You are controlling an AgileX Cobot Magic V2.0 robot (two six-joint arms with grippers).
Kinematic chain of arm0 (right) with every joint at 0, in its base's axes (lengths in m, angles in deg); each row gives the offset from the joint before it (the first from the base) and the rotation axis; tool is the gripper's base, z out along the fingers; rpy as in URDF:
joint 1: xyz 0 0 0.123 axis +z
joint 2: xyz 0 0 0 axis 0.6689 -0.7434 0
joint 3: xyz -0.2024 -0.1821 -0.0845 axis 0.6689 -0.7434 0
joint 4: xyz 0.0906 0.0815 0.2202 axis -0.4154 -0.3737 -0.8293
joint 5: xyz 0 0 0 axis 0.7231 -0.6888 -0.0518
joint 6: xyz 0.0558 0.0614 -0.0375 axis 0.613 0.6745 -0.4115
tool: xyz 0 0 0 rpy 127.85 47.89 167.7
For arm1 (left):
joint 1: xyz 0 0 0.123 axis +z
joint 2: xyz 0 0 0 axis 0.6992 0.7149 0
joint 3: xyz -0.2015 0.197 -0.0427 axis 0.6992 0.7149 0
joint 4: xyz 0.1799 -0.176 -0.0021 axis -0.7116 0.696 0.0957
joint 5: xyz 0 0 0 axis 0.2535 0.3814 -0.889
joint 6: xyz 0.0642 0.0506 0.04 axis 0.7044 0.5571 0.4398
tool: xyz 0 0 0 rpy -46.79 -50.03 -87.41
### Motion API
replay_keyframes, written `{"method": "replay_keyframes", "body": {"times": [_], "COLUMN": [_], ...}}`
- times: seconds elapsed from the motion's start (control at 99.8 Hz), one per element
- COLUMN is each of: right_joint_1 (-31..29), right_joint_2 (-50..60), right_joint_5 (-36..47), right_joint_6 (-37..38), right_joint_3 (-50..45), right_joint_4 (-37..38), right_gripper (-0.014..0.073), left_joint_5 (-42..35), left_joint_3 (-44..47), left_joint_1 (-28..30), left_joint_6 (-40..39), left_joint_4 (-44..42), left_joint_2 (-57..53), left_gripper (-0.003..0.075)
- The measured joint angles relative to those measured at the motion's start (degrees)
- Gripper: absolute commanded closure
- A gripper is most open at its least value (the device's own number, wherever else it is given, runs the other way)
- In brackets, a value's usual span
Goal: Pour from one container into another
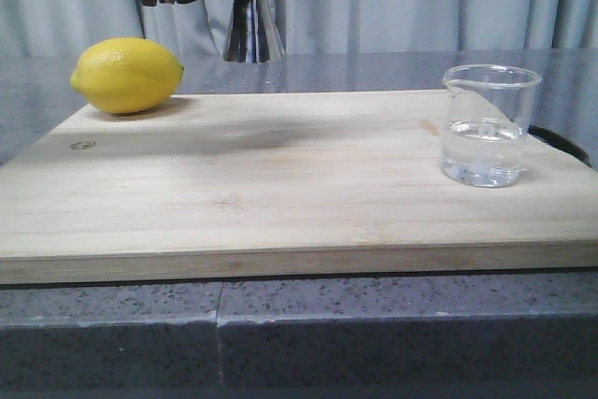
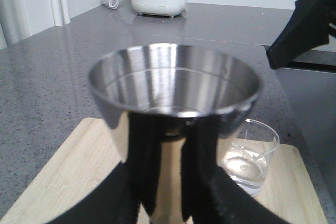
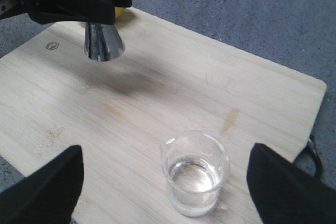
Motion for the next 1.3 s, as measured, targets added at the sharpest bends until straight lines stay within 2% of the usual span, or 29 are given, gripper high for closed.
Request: {"method": "replay_keyframes", "body": {"times": [0.21, 0.451, 0.651, 1.152, 1.242, 1.302], "right_joint_1": [3.3, 3.7, 3.7, 3.7, 3.7, 3.7], "right_joint_2": [-0.2, -0.2, -2.7, -24.3, -27.2, -28.5], "right_joint_5": [20.8, 38.6, 43.8, 63.9, 67.4, 69.0], "right_joint_6": [0.0, -0.1, -0.1, -0.1, -0.1, -0.1], "right_joint_3": [-13.5, -23.1, -25.1, -25.1, -25.1, -25.1], "right_joint_4": [-0.3, -0.5, -2.1, -2.3, -2.3, -2.3], "right_gripper": [0.004, 0.004, 0.004, 0.004, 0.0057, 0.0099], "left_joint_5": [0.0, 0.0, 0.0, 0.0, 0.0, 0.0], "left_joint_3": [0.0, 0.0, 0.0, 0.0, 0.0, 0.0], "left_joint_1": [0.0, 0.0, 0.0, 0.0, 0.0, 0.0], "left_joint_6": [-0.1, -0.1, -0.1, -0.1, -0.1, -0.1], "left_joint_4": [0.0, 0.0, 0.0, 0.0, 0.0, 0.0], "left_joint_2": [0.0, 0.0, 0.0, 0.0, 0.0, 0.0], "left_gripper": [0.0573, 0.0573, 0.0573, 0.0573, 0.0573, 0.0573]}}
